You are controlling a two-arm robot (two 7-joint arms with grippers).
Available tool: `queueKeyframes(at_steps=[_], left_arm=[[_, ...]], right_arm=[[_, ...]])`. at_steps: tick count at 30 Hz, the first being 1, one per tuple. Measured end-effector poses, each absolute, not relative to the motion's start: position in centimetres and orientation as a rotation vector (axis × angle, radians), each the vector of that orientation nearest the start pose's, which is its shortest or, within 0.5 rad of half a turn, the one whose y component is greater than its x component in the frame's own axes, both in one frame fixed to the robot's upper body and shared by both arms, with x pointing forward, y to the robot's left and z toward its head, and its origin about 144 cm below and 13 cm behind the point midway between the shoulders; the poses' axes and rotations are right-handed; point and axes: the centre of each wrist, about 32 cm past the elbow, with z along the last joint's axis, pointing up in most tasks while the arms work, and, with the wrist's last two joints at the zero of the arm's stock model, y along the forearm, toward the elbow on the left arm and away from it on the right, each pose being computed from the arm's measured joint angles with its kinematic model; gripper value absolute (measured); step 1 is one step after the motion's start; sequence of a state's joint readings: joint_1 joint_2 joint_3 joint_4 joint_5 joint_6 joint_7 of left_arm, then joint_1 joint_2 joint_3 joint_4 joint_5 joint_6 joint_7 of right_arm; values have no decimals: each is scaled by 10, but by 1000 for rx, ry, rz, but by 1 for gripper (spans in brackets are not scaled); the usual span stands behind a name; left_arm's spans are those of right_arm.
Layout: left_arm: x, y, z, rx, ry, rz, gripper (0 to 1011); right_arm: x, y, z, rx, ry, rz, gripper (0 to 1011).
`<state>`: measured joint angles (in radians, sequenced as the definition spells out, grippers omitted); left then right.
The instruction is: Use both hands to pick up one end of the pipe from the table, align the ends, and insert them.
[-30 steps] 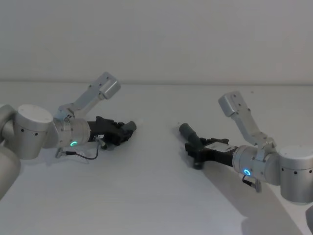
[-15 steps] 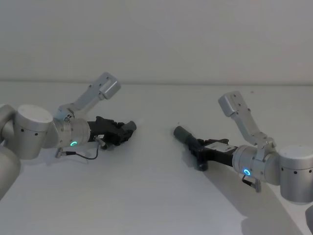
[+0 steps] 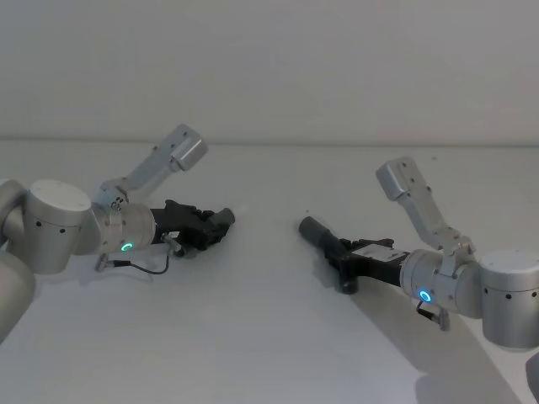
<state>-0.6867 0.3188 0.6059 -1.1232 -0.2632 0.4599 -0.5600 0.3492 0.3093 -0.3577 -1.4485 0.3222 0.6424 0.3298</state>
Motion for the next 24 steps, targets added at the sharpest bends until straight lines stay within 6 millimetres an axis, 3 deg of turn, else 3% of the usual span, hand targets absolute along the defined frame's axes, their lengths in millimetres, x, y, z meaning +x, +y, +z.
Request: queueKeyframes(at_steps=[13, 24], left_arm=[[613, 203, 1232, 546, 110, 714, 355], [615, 191, 1253, 559, 27, 685, 355]], right_arm=[[537, -225, 1207, -431, 319, -935, 273], [533, -238, 1224, -378, 204, -877, 273]])
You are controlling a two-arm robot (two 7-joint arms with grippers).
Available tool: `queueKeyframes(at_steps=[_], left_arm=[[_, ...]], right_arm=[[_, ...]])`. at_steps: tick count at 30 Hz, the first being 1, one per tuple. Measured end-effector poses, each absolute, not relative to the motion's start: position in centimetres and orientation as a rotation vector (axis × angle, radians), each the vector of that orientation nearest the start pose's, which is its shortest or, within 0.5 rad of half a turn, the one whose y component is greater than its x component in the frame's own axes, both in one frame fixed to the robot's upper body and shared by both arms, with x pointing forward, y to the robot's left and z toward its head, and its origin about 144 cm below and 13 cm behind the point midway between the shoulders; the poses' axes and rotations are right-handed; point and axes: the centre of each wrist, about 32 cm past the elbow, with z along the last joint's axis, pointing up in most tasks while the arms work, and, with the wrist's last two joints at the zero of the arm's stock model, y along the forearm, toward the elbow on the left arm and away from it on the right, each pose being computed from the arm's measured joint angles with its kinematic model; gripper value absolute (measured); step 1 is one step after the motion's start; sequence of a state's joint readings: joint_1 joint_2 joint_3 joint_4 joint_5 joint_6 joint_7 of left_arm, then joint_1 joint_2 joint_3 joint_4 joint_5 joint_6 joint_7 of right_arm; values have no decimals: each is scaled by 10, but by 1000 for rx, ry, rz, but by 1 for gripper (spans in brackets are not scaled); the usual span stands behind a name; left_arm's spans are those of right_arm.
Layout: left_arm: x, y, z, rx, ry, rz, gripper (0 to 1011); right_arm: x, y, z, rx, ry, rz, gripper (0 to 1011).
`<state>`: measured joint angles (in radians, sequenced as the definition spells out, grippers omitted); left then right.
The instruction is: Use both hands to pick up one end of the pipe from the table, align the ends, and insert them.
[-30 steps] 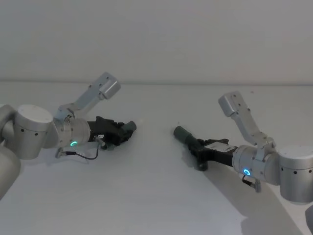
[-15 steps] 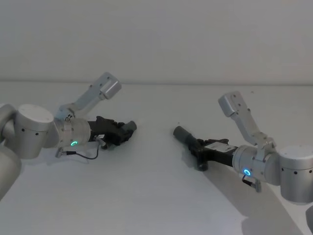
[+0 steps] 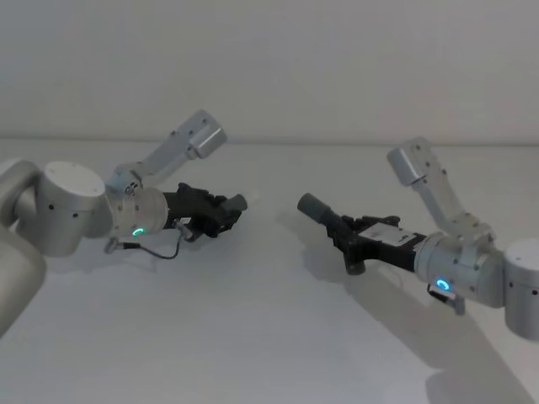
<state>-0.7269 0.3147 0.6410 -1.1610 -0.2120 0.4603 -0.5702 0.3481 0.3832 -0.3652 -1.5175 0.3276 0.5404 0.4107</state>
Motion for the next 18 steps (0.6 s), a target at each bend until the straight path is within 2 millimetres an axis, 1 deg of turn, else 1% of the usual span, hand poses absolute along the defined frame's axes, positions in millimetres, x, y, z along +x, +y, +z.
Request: queueKeyframes(at_steps=[9, 16, 18], left_arm=[[618, 186, 1272, 572, -71, 620, 355], [619, 186, 1284, 595, -156, 558, 355], [620, 188, 1290, 612, -200, 526, 355]], right_arm=[[530, -256, 1240, -354, 114, -819, 273], [530, -276, 1251, -362, 45, -744, 273], [530, -281, 1254, -370, 30, -716, 273]])
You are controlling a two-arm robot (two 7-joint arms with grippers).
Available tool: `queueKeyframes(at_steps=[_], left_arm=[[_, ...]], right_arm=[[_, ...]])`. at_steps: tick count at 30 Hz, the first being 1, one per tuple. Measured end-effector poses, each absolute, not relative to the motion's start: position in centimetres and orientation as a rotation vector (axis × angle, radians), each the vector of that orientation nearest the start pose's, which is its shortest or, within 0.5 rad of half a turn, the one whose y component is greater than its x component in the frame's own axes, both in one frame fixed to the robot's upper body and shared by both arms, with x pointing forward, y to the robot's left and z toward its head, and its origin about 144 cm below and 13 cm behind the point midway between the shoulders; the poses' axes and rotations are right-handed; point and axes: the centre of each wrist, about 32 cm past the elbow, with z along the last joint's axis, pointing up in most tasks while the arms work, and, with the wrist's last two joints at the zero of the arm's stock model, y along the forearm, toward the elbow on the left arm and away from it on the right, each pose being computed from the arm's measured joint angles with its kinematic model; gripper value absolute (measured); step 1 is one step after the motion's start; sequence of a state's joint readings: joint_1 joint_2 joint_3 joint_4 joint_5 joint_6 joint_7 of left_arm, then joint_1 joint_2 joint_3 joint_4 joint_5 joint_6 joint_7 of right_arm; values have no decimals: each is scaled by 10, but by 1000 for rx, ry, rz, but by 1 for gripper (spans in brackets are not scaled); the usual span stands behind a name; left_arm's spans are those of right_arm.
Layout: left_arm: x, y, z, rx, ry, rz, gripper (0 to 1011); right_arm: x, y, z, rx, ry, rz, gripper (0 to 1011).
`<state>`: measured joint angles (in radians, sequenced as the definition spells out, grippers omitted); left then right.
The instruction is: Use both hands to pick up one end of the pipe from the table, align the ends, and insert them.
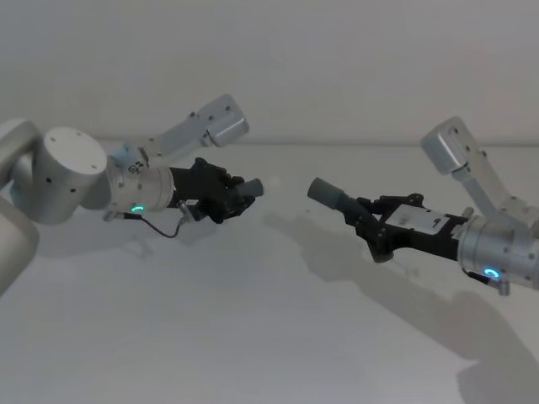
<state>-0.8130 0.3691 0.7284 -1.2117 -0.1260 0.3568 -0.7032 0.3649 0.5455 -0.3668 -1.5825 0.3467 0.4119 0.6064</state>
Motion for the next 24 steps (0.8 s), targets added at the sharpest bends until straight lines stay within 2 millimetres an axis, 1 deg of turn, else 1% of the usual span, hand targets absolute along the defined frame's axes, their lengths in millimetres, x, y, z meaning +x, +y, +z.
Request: queueKeyframes(at_steps=[11, 24], left_arm=[[620, 196, 1311, 650, -332, 409, 355], [618, 200, 1329, 676, -423, 298, 355]], right_arm=[[533, -298, 1267, -405, -3, -593, 273], [536, -300, 1277, -423, 2, -517, 273]])
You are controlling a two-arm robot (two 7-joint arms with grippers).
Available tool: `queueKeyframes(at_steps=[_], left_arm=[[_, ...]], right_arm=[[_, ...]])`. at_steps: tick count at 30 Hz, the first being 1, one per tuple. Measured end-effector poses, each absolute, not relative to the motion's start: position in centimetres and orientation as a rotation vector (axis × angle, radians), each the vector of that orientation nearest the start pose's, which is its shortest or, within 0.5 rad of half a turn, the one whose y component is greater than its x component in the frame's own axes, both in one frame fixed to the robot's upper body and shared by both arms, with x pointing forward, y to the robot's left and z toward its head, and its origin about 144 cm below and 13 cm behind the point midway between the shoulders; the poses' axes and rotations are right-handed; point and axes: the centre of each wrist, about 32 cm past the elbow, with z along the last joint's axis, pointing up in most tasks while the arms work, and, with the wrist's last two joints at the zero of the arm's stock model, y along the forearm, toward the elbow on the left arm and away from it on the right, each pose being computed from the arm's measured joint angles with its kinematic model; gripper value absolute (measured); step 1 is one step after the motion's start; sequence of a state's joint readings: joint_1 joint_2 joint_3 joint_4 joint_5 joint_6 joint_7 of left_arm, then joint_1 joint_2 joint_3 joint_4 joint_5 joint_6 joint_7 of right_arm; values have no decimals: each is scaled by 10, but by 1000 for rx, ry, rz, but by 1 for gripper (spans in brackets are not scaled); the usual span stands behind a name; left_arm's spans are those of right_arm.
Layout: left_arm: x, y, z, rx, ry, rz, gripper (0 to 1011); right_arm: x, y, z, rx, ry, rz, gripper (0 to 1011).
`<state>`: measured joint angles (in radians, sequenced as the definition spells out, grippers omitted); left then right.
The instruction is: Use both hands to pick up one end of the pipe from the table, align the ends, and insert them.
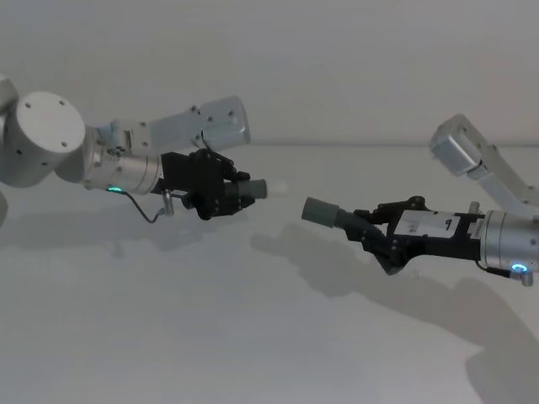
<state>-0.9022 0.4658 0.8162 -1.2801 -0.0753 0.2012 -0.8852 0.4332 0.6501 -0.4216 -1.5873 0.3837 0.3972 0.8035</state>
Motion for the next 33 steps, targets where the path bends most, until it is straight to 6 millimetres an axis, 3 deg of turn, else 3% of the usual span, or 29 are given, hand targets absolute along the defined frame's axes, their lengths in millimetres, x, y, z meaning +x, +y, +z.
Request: queueKeyframes(at_steps=[33], left_arm=[[603, 206, 1351, 646, -506, 177, 355]], right_arm=[[534, -292, 1284, -440, 32, -487, 274]])
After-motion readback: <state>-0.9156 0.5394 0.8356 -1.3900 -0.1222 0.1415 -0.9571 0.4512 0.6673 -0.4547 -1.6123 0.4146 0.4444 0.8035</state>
